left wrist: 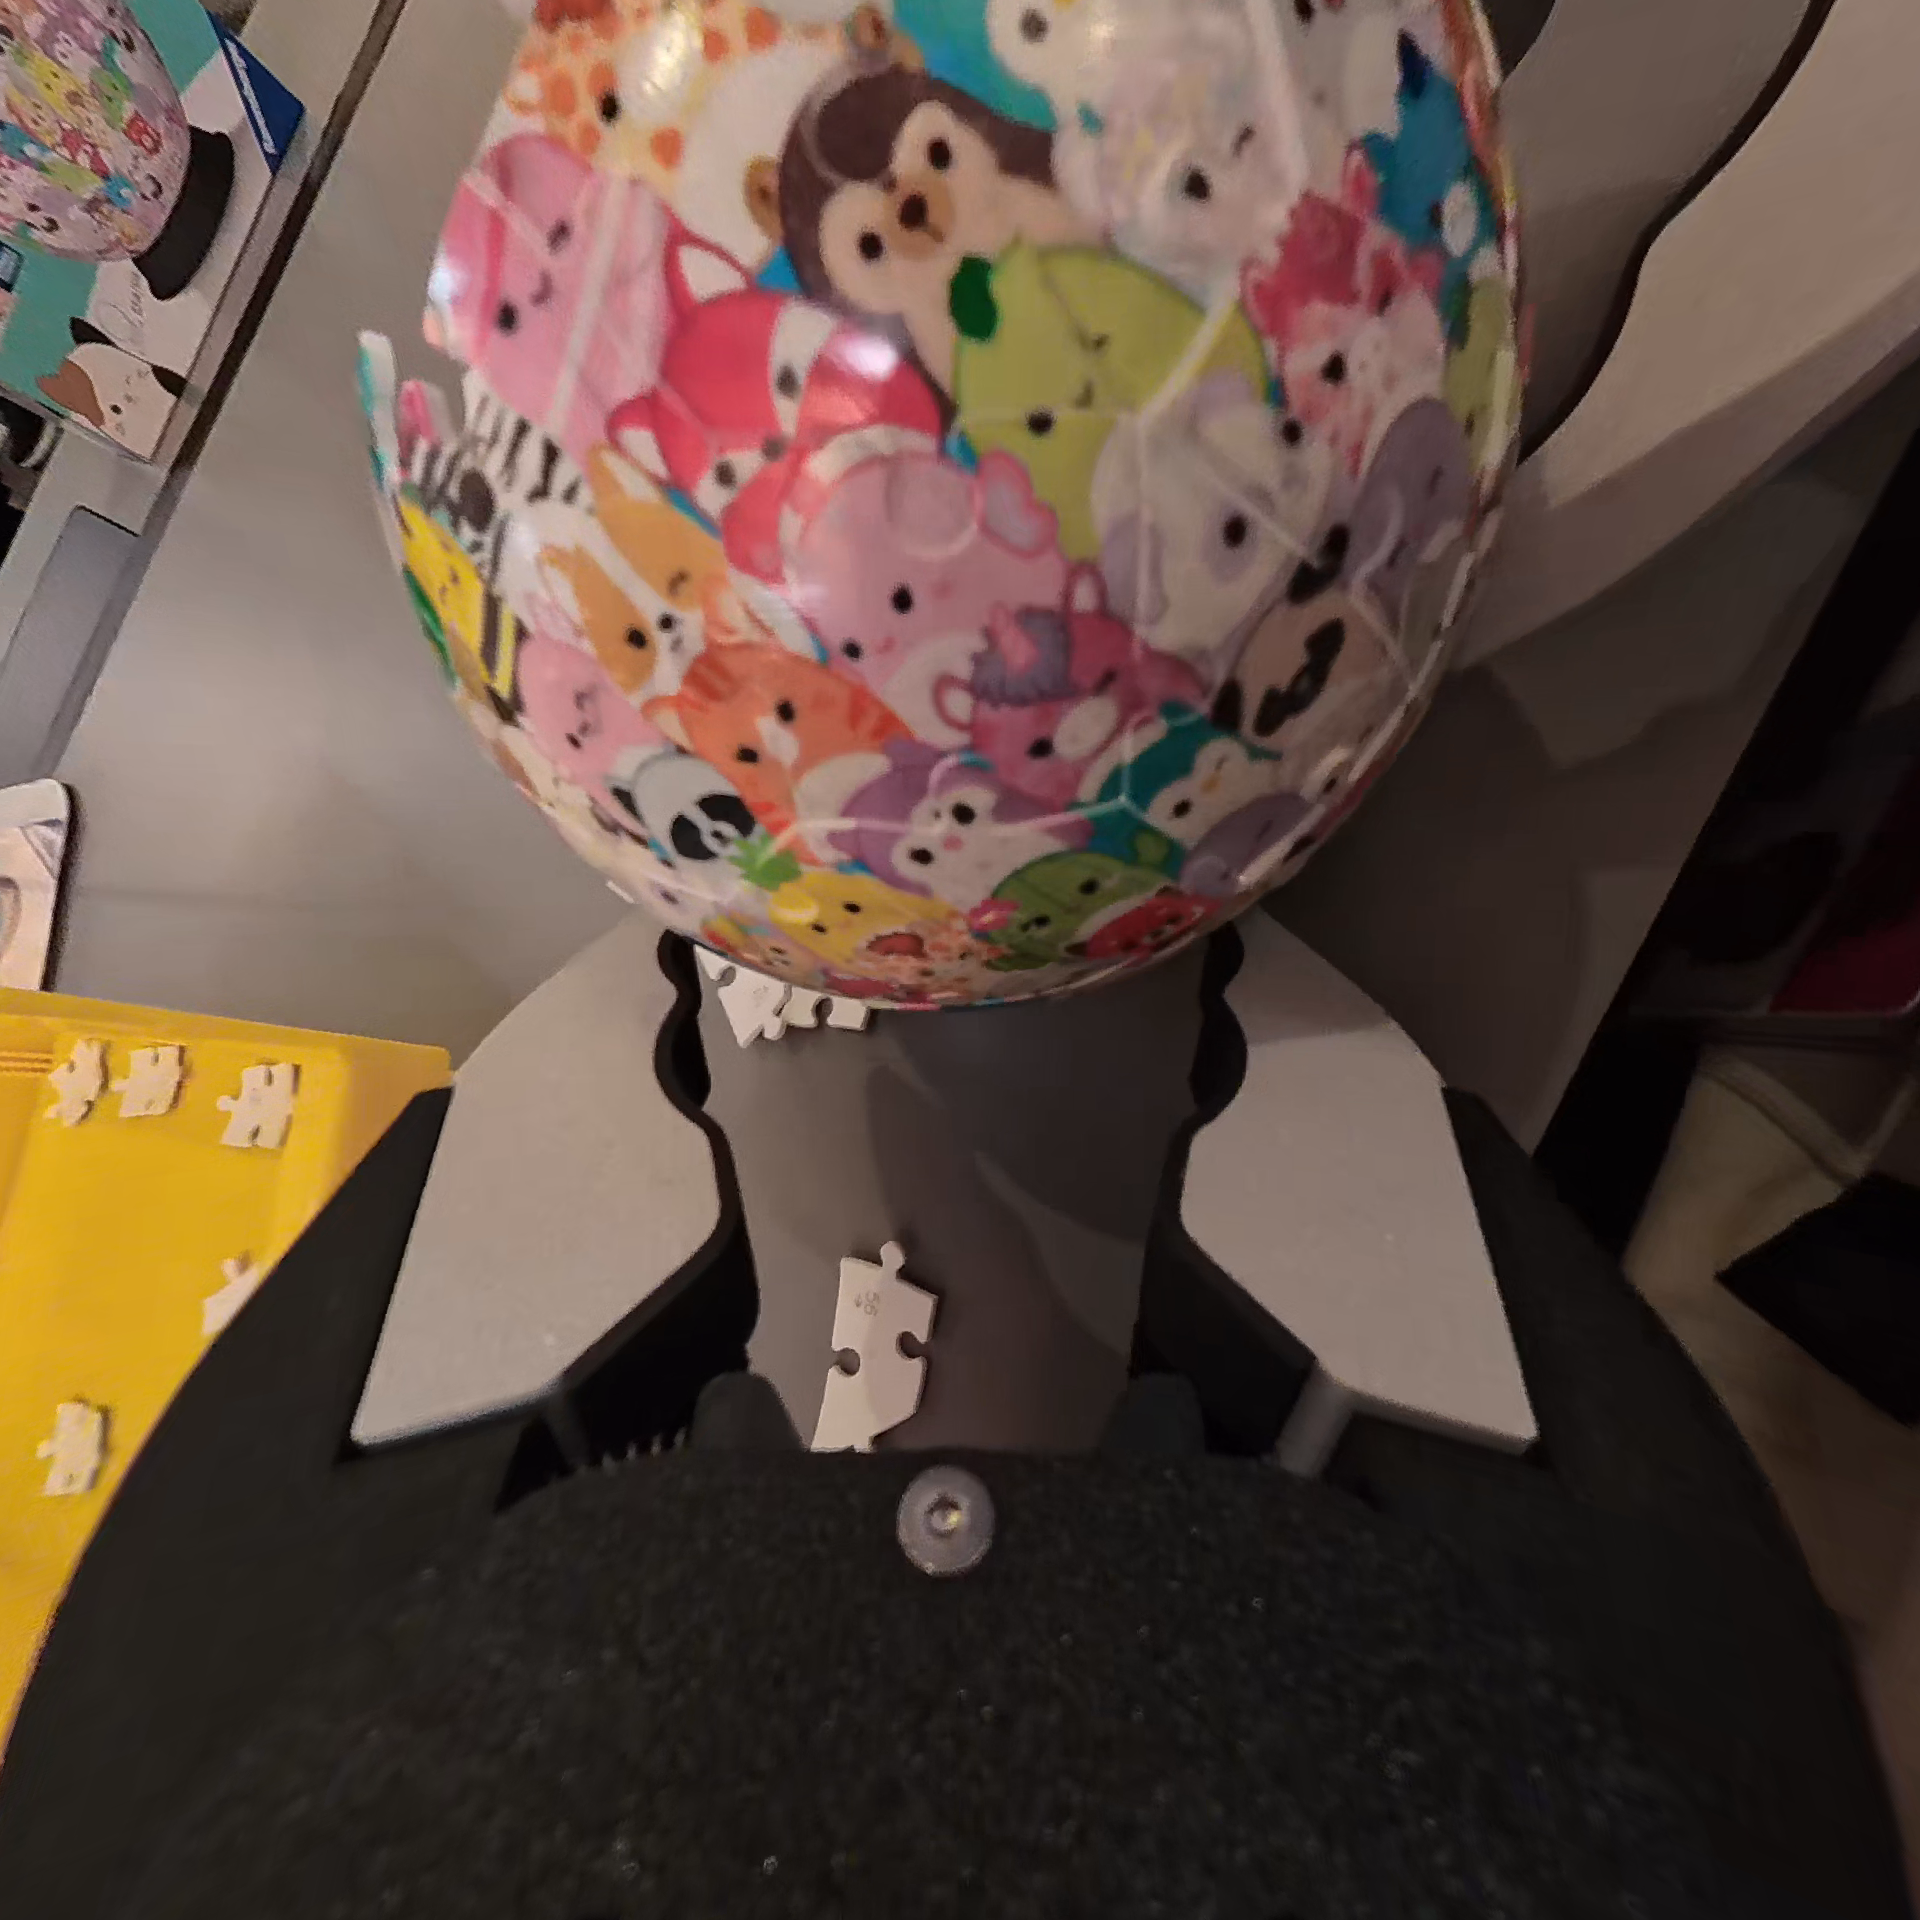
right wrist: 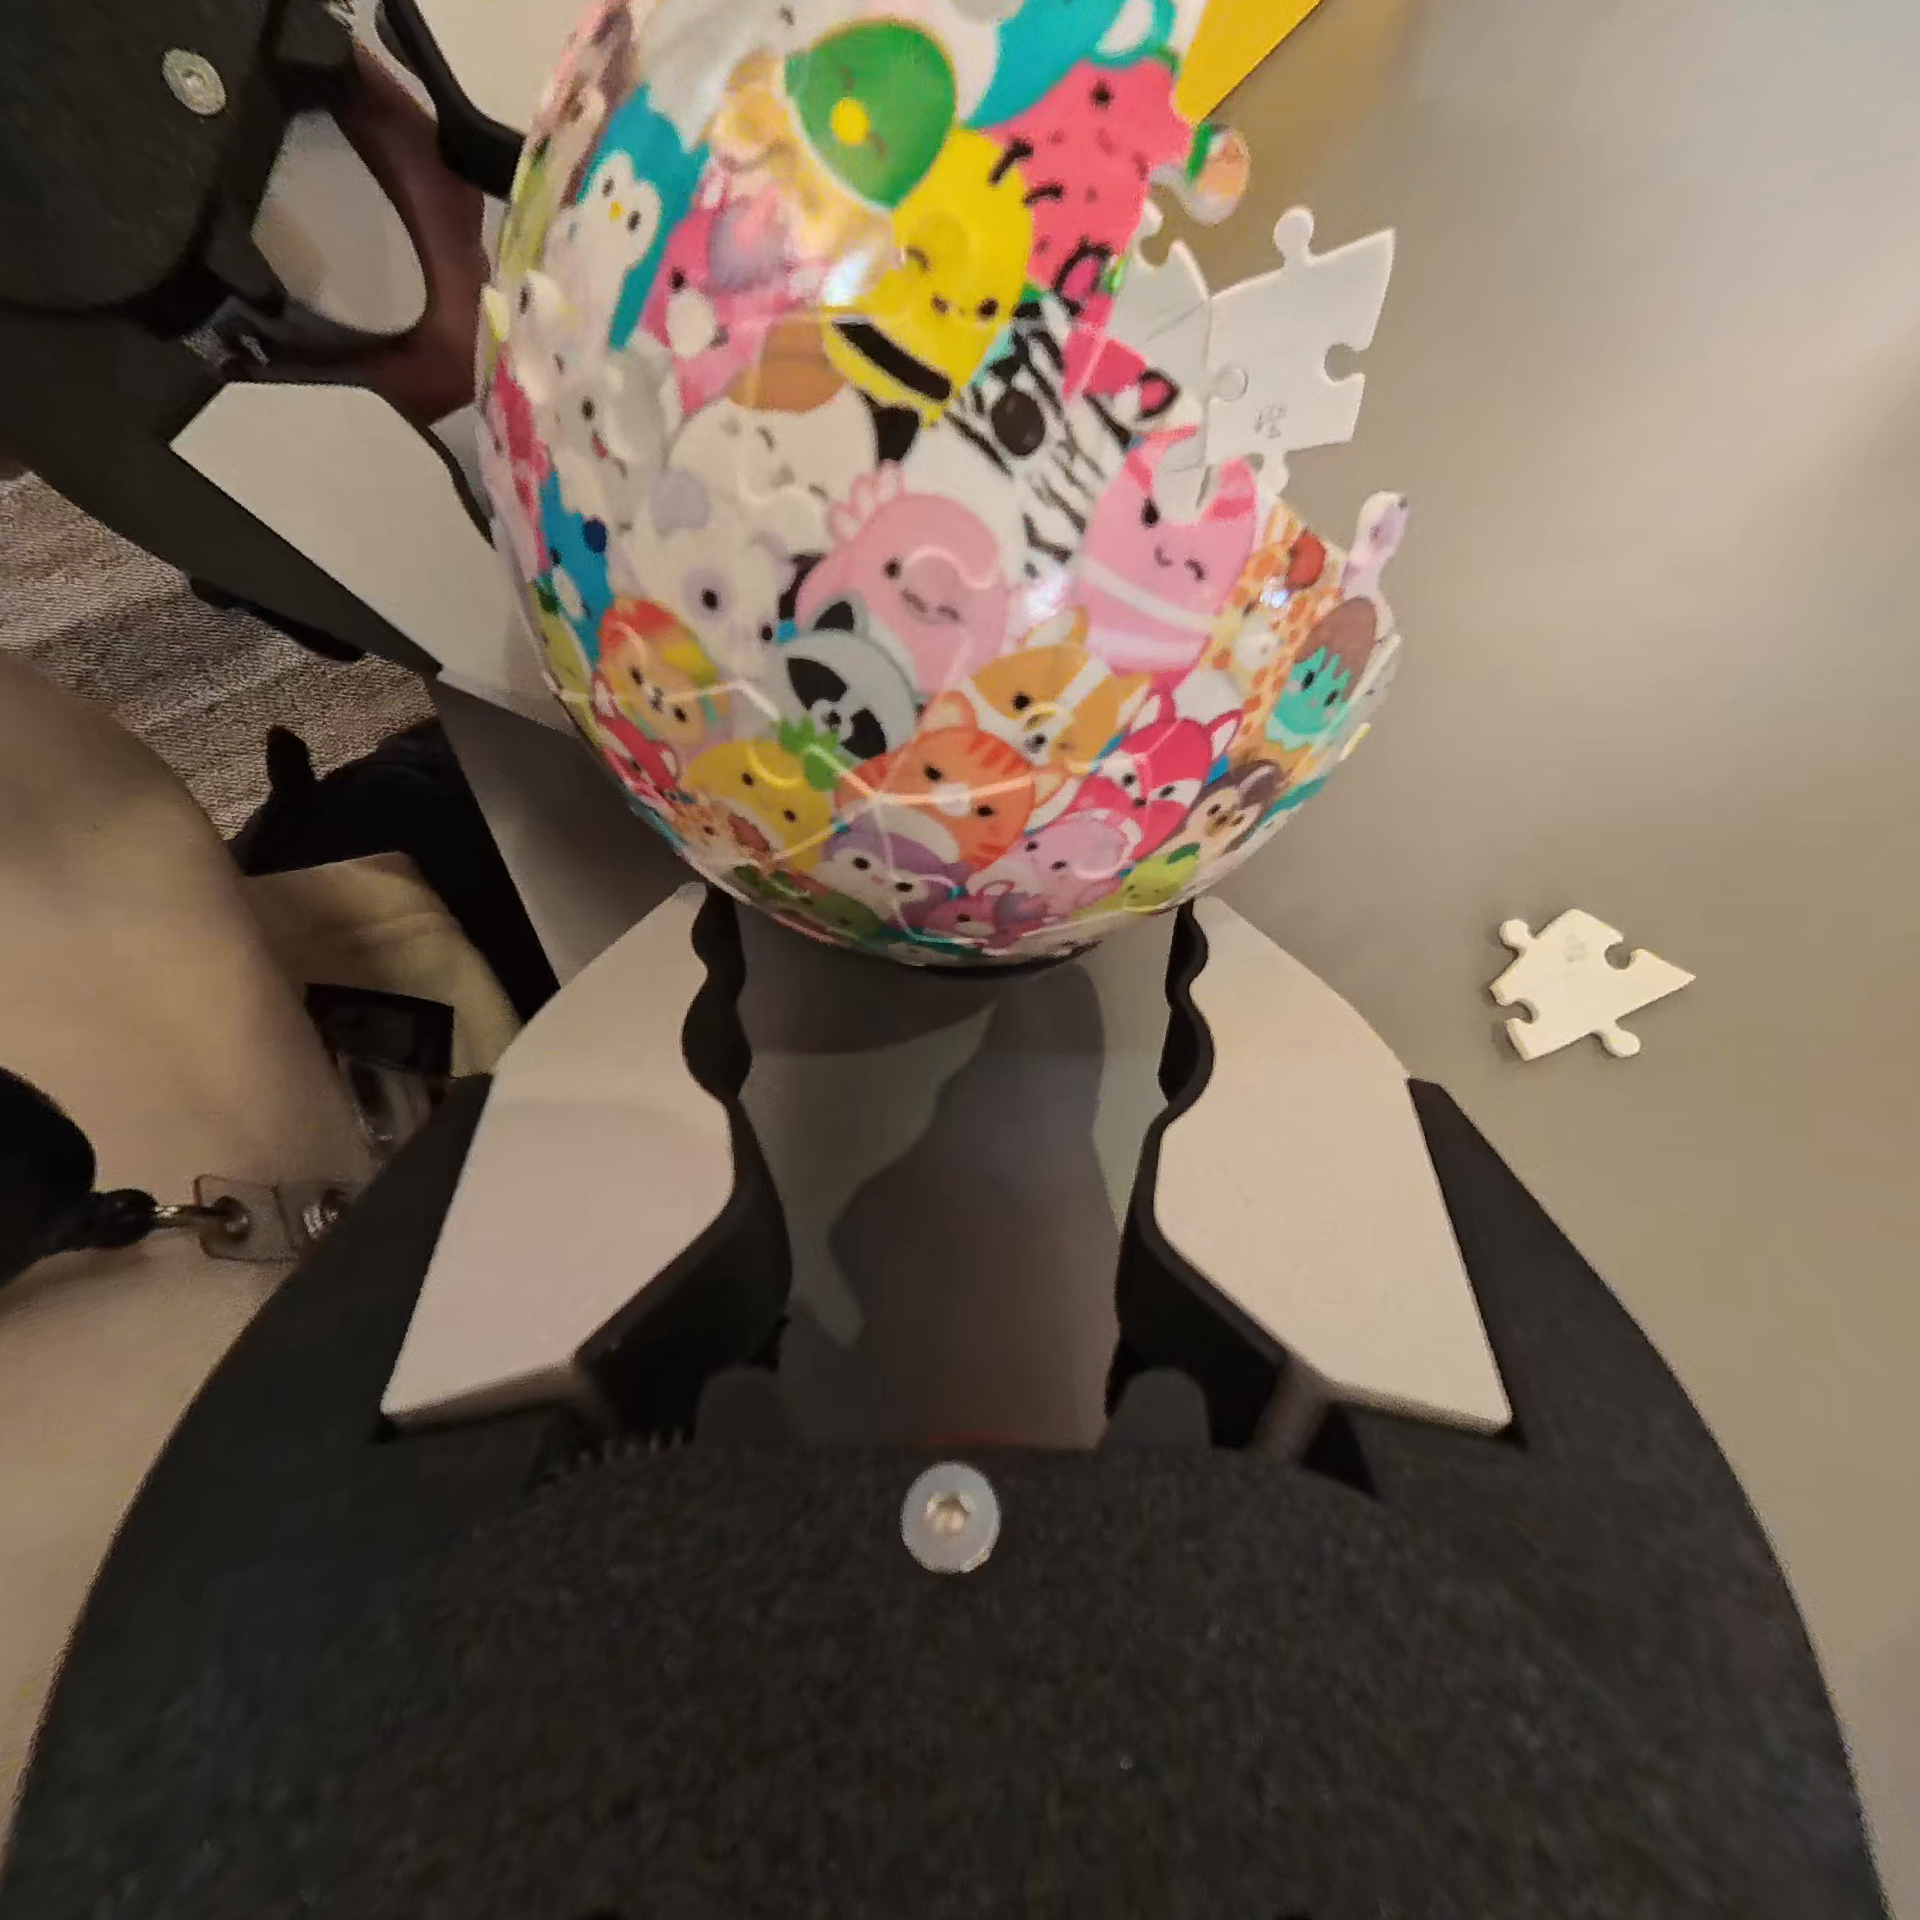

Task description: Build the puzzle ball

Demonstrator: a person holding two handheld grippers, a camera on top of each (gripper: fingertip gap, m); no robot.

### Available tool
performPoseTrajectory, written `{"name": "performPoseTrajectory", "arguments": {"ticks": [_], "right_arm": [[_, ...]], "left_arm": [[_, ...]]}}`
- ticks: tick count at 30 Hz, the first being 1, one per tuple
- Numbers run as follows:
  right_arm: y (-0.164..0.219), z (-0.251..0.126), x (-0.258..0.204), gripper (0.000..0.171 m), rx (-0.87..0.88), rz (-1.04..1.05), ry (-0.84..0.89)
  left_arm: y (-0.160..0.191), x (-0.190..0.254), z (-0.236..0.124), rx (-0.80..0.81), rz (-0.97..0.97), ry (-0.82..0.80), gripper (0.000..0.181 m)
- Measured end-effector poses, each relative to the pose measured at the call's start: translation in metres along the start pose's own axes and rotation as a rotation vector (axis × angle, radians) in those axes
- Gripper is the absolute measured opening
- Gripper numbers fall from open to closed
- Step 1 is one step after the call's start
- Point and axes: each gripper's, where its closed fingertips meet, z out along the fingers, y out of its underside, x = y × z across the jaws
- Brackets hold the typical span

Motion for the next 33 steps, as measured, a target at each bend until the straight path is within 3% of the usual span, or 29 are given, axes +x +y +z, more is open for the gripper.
{"name": "performPoseTrajectory", "arguments": {"ticks": [11,27,33], "right_arm": [[-0.022,-0.032,-0.015,0.078,-0.104,0.112,-0.176],[-0.017,-0.042,-0.013,0.08,-0.288,0.335,-0.441],[-0.021,-0.04,-0.003,0.081,-0.418,0.288,-0.501]], "left_arm": [[-0.007,0.022,-0.021,-0.101,-0.174,0.195,0.096],[-0.009,0.055,-0.025,-0.28,-0.38,0.433,0.103],[-0.008,0.058,-0.028,-0.328,-0.419,0.522,0.101]]}}
